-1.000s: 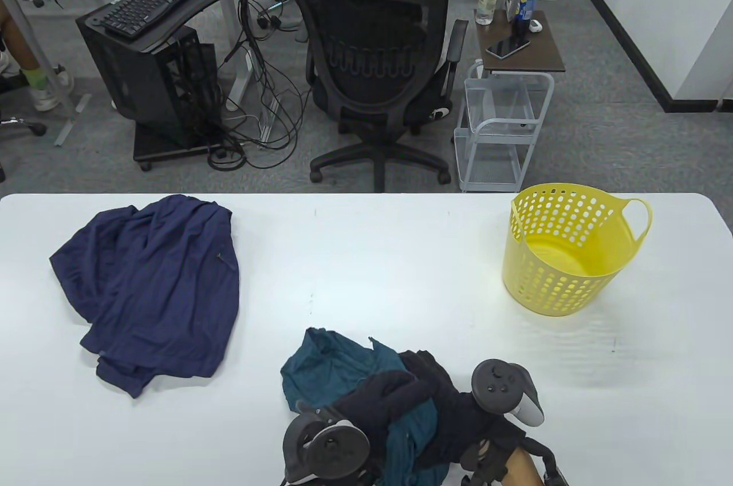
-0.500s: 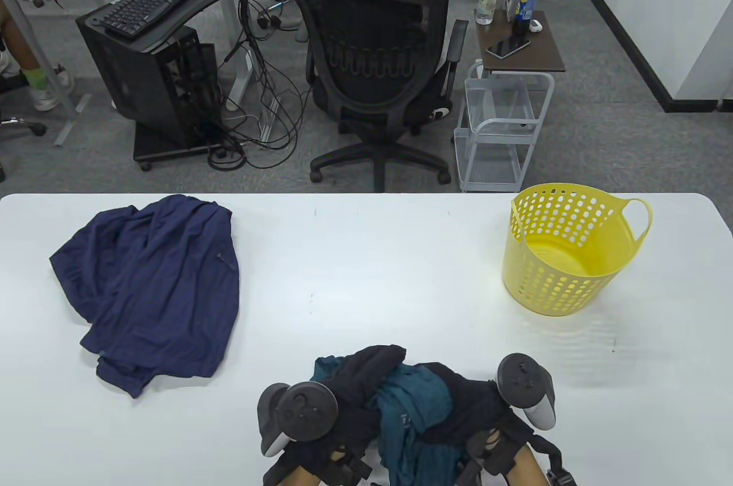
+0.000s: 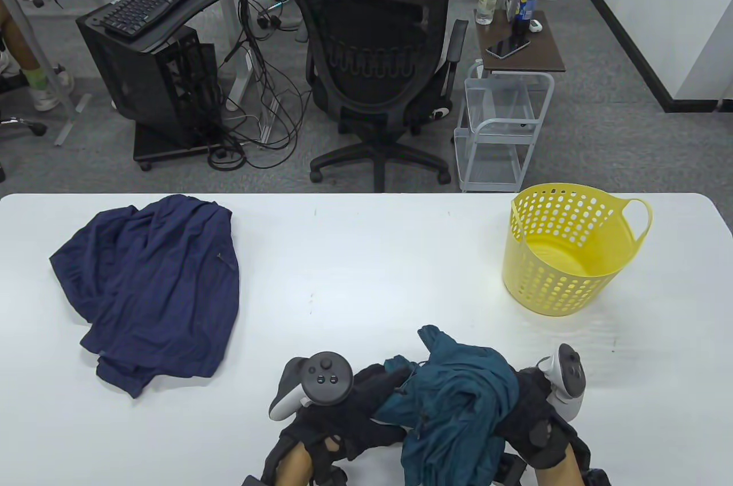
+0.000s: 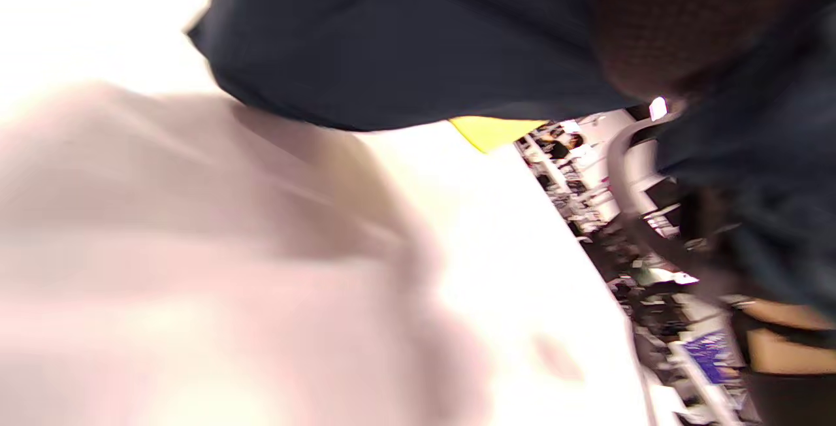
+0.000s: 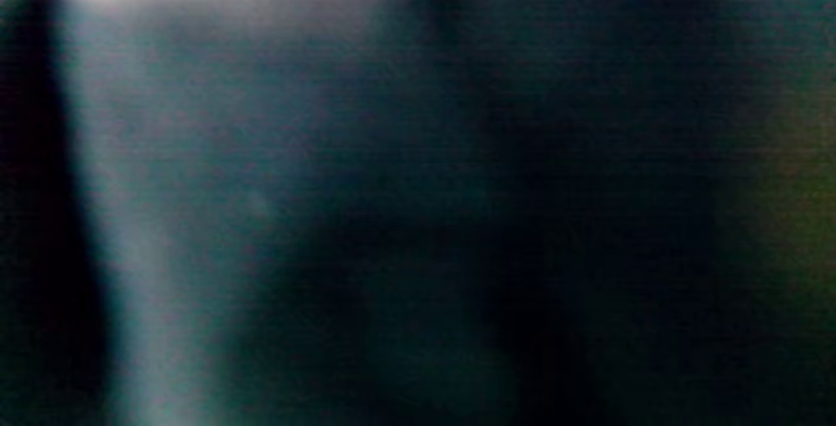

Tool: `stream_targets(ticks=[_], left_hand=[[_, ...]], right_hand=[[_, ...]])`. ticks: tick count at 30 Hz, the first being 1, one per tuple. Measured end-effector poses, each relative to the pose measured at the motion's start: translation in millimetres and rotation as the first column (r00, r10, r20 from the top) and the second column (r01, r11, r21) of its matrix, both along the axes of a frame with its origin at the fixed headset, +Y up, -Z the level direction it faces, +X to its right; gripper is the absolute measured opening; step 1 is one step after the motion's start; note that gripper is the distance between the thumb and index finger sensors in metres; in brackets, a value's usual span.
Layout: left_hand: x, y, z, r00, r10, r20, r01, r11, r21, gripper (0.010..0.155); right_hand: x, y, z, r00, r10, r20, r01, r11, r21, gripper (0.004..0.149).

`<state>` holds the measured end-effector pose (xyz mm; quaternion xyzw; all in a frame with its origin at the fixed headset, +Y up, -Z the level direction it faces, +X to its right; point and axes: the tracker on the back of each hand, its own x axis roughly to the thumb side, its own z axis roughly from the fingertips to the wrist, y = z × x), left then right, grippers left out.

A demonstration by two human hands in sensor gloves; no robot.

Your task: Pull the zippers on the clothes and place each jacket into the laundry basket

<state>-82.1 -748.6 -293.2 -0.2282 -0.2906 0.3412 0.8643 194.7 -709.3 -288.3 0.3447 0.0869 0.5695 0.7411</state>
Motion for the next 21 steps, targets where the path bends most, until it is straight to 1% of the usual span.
stream_targets(ticks=[2,4,5,6,7,8,10,11,13,14,17,20,21], left_hand=[[4,-2,1,1.0,-0.007,0.02,0.007,1.0,-0.004,0.049],[6,-5,1,0.997,0.068,0.032,-0.066,0.996,-0.057,0.043],[8,-7,1,0.988,0.15,0.037,-0.144,0.982,-0.121,0.043],[9,-8,1,0.981,0.19,0.034,-0.182,0.971,-0.156,0.044],[10,-9,0,0.965,0.26,0.032,-0.247,0.944,-0.219,0.045],[11,-10,0,0.952,0.306,0.031,-0.288,0.923,-0.257,0.045],[16,-12,1,0.912,0.411,0.002,-0.385,0.855,-0.347,0.05],[17,-12,2,0.903,0.429,-0.014,-0.404,0.838,-0.368,0.053],[19,-14,4,0.898,0.435,-0.06,-0.419,0.808,-0.414,0.06],[19,-16,5,0.903,0.423,-0.078,-0.414,0.805,-0.425,0.062],[21,-18,10,0.884,0.435,-0.171,-0.463,0.765,-0.448,0.065],[21,-20,14,0.855,0.461,-0.24,-0.514,0.685,-0.517,0.072],[21,-21,15,0.846,0.469,-0.253,-0.526,0.661,-0.536,0.078]], right_hand=[[7,1,0,0.998,-0.038,0.05,0.038,0.999,-0.001,0.086],[19,1,-2,0.985,-0.079,0.151,0.082,0.997,-0.011,0.086],[27,-1,-3,0.967,-0.099,0.234,0.107,0.994,-0.023,0.085],[33,-2,-3,0.952,-0.103,0.29,0.117,0.993,-0.032,0.085],[41,-4,-3,0.927,-0.103,0.36,0.125,0.991,-0.04,0.084],[45,-5,-3,0.911,-0.097,0.401,0.124,0.991,-0.042,0.083],[53,-9,-3,0.863,-0.068,0.501,0.11,0.992,-0.055,0.083],[55,-9,-3,0.847,-0.058,0.529,0.1,0.994,-0.052,0.082],[57,-9,-1,0.798,-0.006,0.602,0.047,0.998,-0.051,0.082],[56,-9,0,0.779,0.015,0.627,0.021,0.999,-0.05,0.082],[49,-7,5,0.682,0.1,0.725,-0.108,0.994,-0.036,0.081],[34,-6,7,0.633,0.184,0.752,-0.262,0.965,-0.015,0.081],[29,-5,8,0.625,0.204,0.753,-0.302,0.953,-0.008,0.081]])
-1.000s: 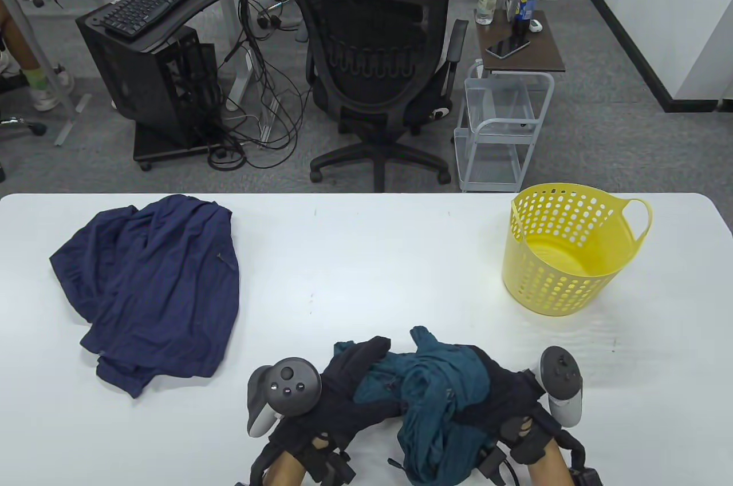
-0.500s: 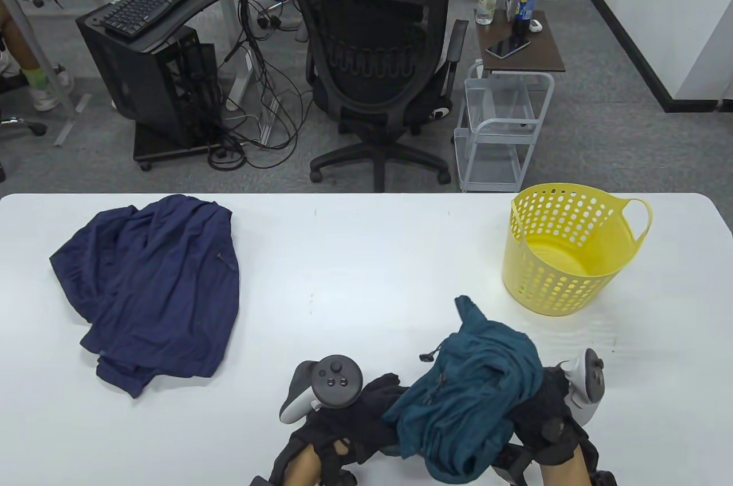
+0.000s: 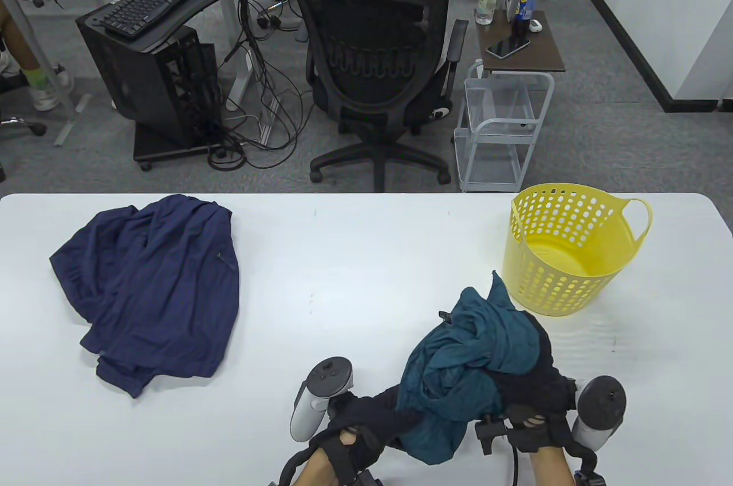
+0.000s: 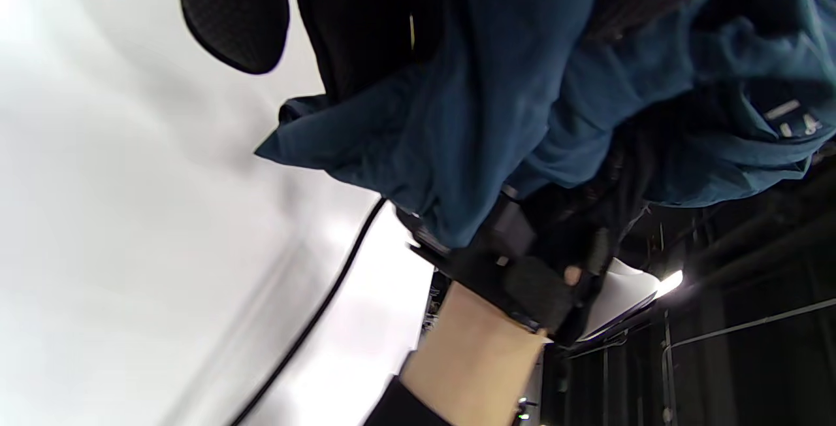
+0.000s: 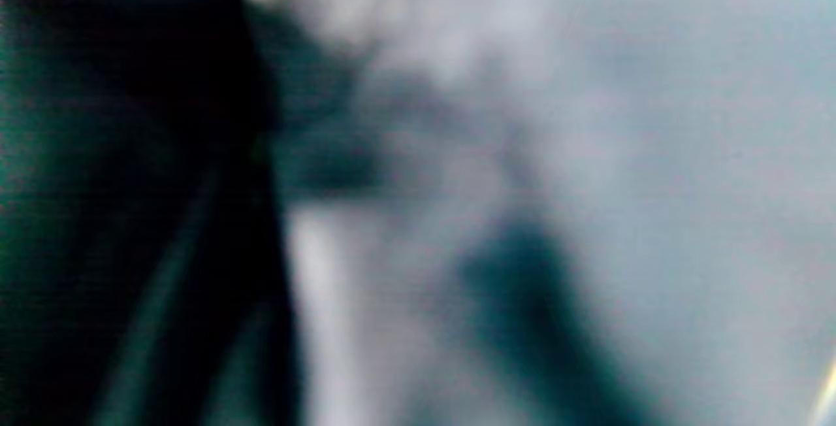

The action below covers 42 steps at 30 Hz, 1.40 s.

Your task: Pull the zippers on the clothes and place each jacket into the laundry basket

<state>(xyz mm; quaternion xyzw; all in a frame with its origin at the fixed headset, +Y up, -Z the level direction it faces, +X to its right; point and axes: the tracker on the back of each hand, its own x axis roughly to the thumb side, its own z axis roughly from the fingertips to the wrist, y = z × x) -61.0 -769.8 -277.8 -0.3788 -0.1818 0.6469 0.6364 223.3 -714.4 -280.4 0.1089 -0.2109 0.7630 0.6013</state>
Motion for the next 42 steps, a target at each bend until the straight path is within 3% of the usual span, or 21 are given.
stream_targets(ticks=[3,5,7,8,11,12,14,17,20,24,27,29,34,36,42], left_hand=[[-1,-5,3,0.995,0.096,-0.019,-0.098,0.989,-0.108,0.094],[-4,-8,3,0.986,0.16,-0.044,-0.165,0.973,-0.162,0.097],[-10,-11,0,0.98,0.177,-0.095,-0.193,0.961,-0.199,0.099],[-12,-12,0,0.979,0.169,-0.113,-0.189,0.96,-0.206,0.099],[-16,-16,-2,0.983,0.15,-0.102,-0.168,0.966,-0.199,0.099],[-15,-16,-2,0.984,0.155,-0.086,-0.17,0.963,-0.209,0.098],[-16,-14,-4,0.988,0.131,-0.076,-0.143,0.972,-0.185,0.098],[-18,-9,-8,0.999,0.028,-0.034,-0.031,0.995,-0.091,0.097],[-16,-8,-8,0.995,-0.043,0.092,0.047,0.998,-0.039,0.097],[-25,0,-13,0.958,-0.28,-0.065,0.286,0.953,0.103,0.088],[-38,12,-16,0.843,-0.487,-0.23,0.536,0.798,0.275,0.081],[-48,21,-18,0.714,-0.58,-0.391,0.697,0.636,0.331,0.079],[-66,28,-24,0.447,-0.672,-0.591,0.895,0.323,0.308,0.075],[-72,28,-27,0.397,-0.687,-0.608,0.917,0.276,0.288,0.074],[-82,29,-31,0.393,-0.674,-0.625,0.919,0.303,0.251,0.073]], right_hand=[[-22,5,1,0.973,0.219,-0.068,-0.219,0.976,0.005,0.082],[-36,3,0,0.901,0.359,-0.243,-0.373,0.928,-0.011,0.088],[-54,-4,1,0.761,0.334,-0.556,-0.465,0.878,-0.11,0.101],[-59,-7,2,0.722,0.324,-0.611,-0.506,0.85,-0.147,0.11],[-75,-8,5,0.661,0.616,-0.429,-0.698,0.715,-0.049,0.119],[-80,-5,6,0.624,0.718,-0.309,-0.757,0.654,-0.01,0.117],[-85,-2,11,0.609,0.777,-0.16,-0.783,0.621,0.041,0.105],[-86,-2,14,0.636,0.772,-0.019,-0.769,0.635,0.067,0.079],[-87,-4,14,0.632,0.774,0.036,-0.774,0.629,0.074,0.066],[-81,-5,13,0.635,0.765,0.109,-0.771,0.636,0.034,0.064],[-66,1,11,0.683,0.711,0.167,-0.72,0.694,-0.009,0.064],[-55,10,13,0.72,0.662,0.21,-0.674,0.738,-0.017,0.064],[-29,59,21,0.74,0.541,0.399,-0.606,0.794,0.046,0.065],[-12,86,18,0.723,0.481,0.495,-0.578,0.814,0.054,0.065],[43,146,-24,0.623,0.446,0.643,-0.548,0.835,-0.048,0.067]])
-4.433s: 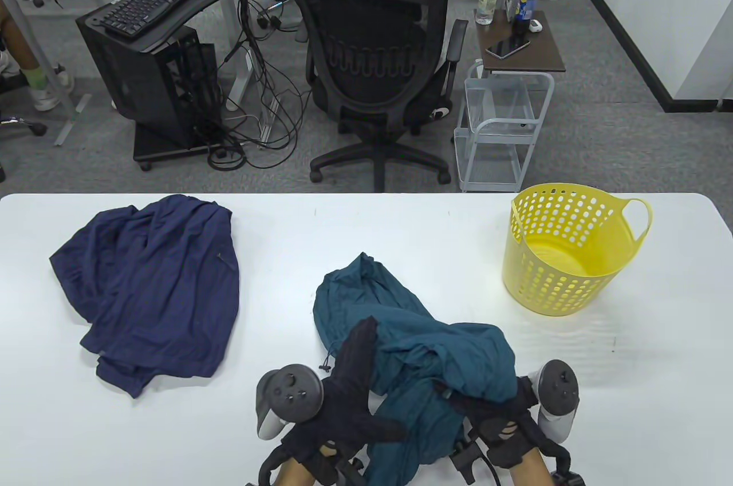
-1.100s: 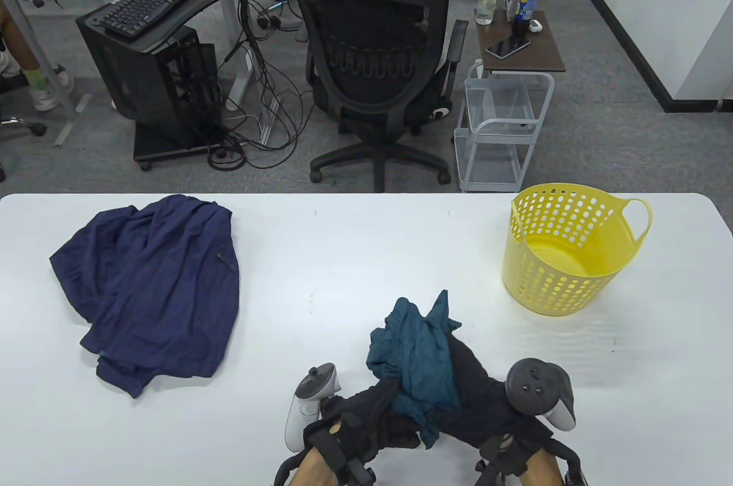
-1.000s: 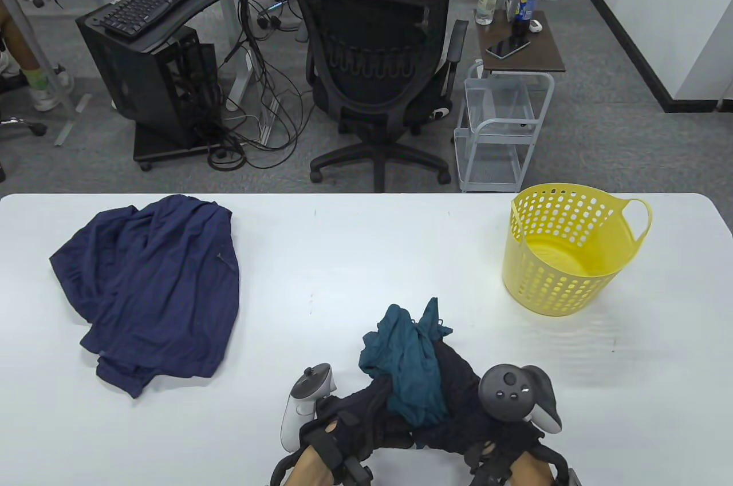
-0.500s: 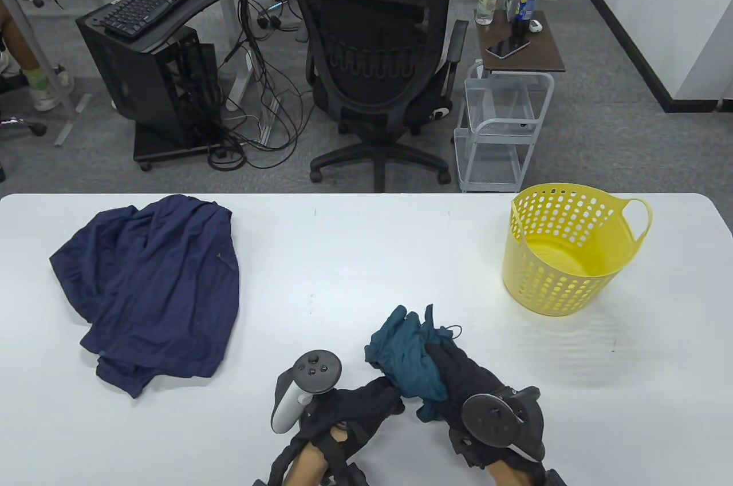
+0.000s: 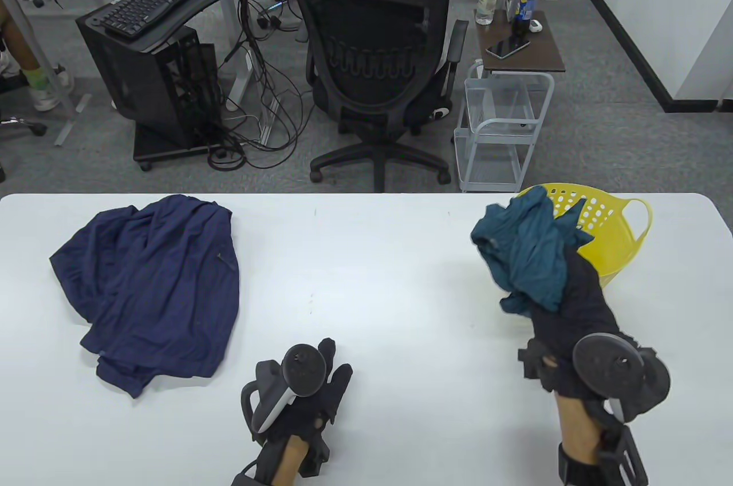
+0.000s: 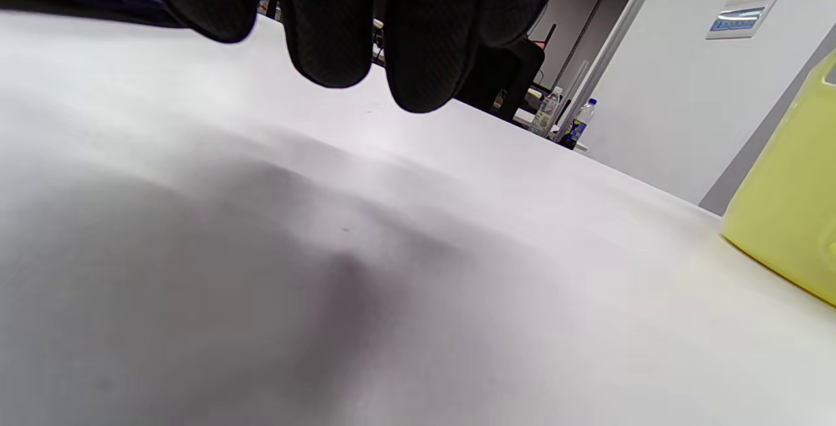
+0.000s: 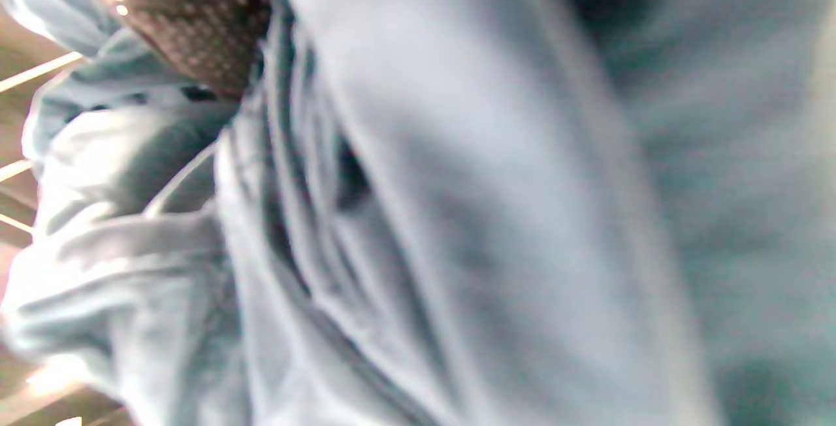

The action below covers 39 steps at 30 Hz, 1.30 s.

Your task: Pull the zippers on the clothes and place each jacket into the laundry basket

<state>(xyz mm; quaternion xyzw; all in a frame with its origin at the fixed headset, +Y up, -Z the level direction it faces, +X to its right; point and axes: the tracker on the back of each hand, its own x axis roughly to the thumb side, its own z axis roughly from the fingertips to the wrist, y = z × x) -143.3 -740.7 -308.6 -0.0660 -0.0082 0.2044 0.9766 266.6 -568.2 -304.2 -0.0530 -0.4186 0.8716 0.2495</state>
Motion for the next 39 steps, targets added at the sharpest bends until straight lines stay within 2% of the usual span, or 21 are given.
stream_targets(ticks=[3,6,8,9,10,11,14,16,18,27,32,35,39], left_hand=[[0,-1,-1,1.0,0.01,0.0,-0.01,1.0,-0.01,0.072],[0,-2,-2,1.0,0.0,0.001,0.0,1.0,-0.026,0.072],[0,-3,-3,1.0,-0.002,-0.001,0.002,1.0,-0.028,0.072],[0,-3,-3,1.0,-0.004,-0.001,0.004,1.0,-0.03,0.072],[0,-2,-3,1.0,-0.007,0.001,0.007,1.0,-0.03,0.072],[0,-2,-2,1.0,-0.009,0.001,0.009,1.0,-0.03,0.072],[0,-3,-3,1.0,-0.005,0.004,0.005,1.0,-0.03,0.072],[1,-3,-3,1.0,-0.004,0.011,0.004,0.999,-0.032,0.072],[3,-3,-2,1.0,-0.006,0.017,0.007,0.999,-0.032,0.072],[6,2,4,0.999,-0.014,0.036,0.014,1.0,0.002,0.071],[9,4,6,0.999,-0.014,0.045,0.013,1.0,0.017,0.071],[10,4,7,0.999,-0.016,0.052,0.015,1.0,0.022,0.071],[14,3,7,0.998,-0.027,0.061,0.026,1.0,0.016,0.071]], right_hand=[[27,13,-38,0.995,0.01,0.098,-0.002,0.997,-0.082,0.067],[48,4,-76,0.986,0.022,0.167,0.018,0.972,-0.233,0.07],[57,-24,-105,0.982,0.041,0.187,0.052,0.884,-0.465,0.081],[60,-37,-112,0.974,0.095,0.204,0.051,0.79,-0.611,0.083],[62,-46,-113,0.955,0.168,0.243,0.055,0.708,-0.704,0.079],[63,-56,-112,0.945,0.211,0.25,0.041,0.683,-0.729,0.076],[61,-71,-108,0.961,0.136,0.242,0.045,0.785,-0.618,0.066],[59,-70,-104,0.963,0.12,0.24,0.044,0.81,-0.584,0.064],[55,-64,-98,0.965,0.146,0.217,0.011,0.807,-0.59,0.063],[12,3,-48,0.991,0.117,0.07,-0.077,0.905,-0.417,0.063],[-19,22,-13,0.99,0.136,-0.023,-0.136,0.932,-0.335,0.063],[-36,16,5,0.989,0.126,-0.082,-0.146,0.939,-0.312,0.064],[-59,-20,19,0.98,0.129,-0.15,-0.173,0.926,-0.334,0.064]])
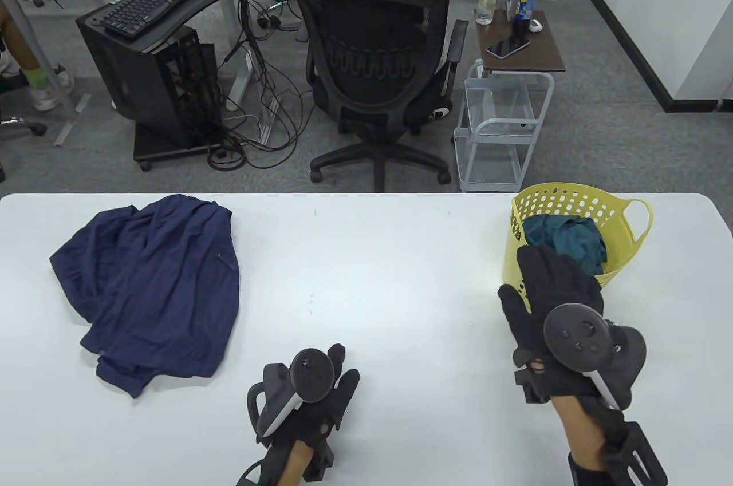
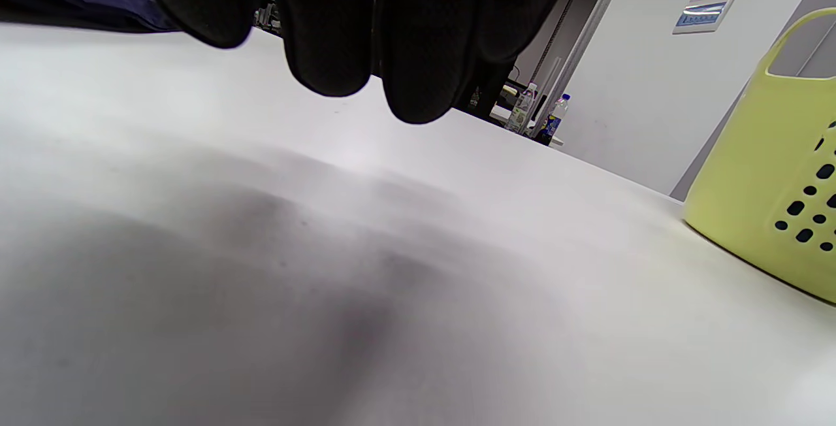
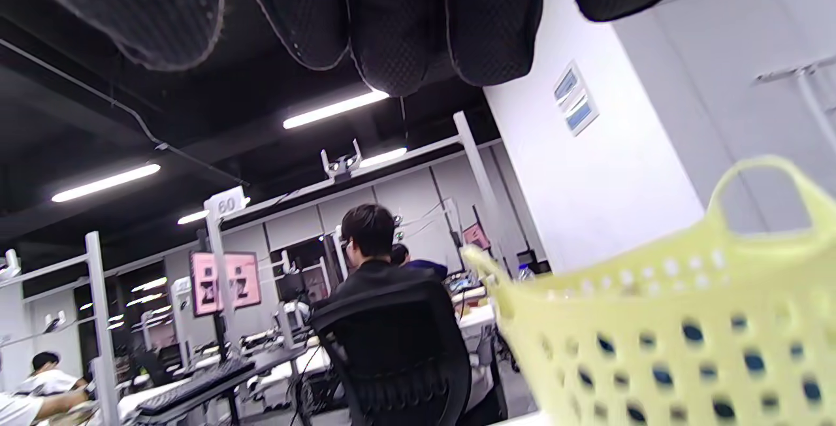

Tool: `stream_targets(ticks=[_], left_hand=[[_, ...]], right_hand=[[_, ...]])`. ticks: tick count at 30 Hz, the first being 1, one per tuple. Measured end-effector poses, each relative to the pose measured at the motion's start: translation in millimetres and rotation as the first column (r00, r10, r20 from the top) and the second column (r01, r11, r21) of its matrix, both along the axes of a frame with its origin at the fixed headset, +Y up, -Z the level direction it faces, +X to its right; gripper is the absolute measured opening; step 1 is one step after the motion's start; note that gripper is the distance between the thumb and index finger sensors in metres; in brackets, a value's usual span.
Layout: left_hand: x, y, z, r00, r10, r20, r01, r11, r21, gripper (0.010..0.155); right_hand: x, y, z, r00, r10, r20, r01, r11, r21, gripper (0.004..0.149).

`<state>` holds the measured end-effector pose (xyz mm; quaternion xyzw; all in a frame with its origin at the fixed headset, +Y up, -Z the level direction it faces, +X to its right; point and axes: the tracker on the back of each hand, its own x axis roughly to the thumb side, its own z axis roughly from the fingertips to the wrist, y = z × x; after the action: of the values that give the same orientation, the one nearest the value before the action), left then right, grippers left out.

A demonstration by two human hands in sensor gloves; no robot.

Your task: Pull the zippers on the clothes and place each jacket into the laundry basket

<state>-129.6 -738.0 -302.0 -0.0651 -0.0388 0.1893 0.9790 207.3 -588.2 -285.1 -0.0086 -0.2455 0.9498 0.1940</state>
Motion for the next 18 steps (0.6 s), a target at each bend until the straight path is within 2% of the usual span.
stream_targets(ticks=[1,5,8,10,13,18], left_hand=[[1,0,0,1.0,-0.003,0.002,0.003,1.0,-0.003,0.071],[3,-3,0,1.0,-0.018,0.009,0.018,1.0,-0.01,0.071],[4,-5,-1,0.999,-0.029,0.014,0.03,0.999,-0.017,0.07],[4,-5,-2,0.999,-0.032,0.014,0.033,0.999,-0.021,0.07],[3,-6,-4,0.999,-0.036,0.005,0.037,0.999,-0.03,0.07],[3,-8,-4,0.999,-0.042,-0.002,0.042,0.999,-0.034,0.07]], right_hand=[[-5,-12,0,1.0,0.005,-0.013,-0.006,1.0,-0.014,0.064],[-28,-90,-12,0.996,0.057,-0.072,-0.071,0.976,-0.208,0.066],[-37,-130,-20,0.992,0.085,-0.093,-0.106,0.964,-0.242,0.066],[-40,-148,-22,0.99,0.1,-0.095,-0.121,0.961,-0.25,0.067],[-41,-157,-23,0.984,0.14,-0.112,-0.168,0.938,-0.304,0.066],[-36,-159,-15,0.985,0.139,-0.101,-0.161,0.95,-0.268,0.066]])
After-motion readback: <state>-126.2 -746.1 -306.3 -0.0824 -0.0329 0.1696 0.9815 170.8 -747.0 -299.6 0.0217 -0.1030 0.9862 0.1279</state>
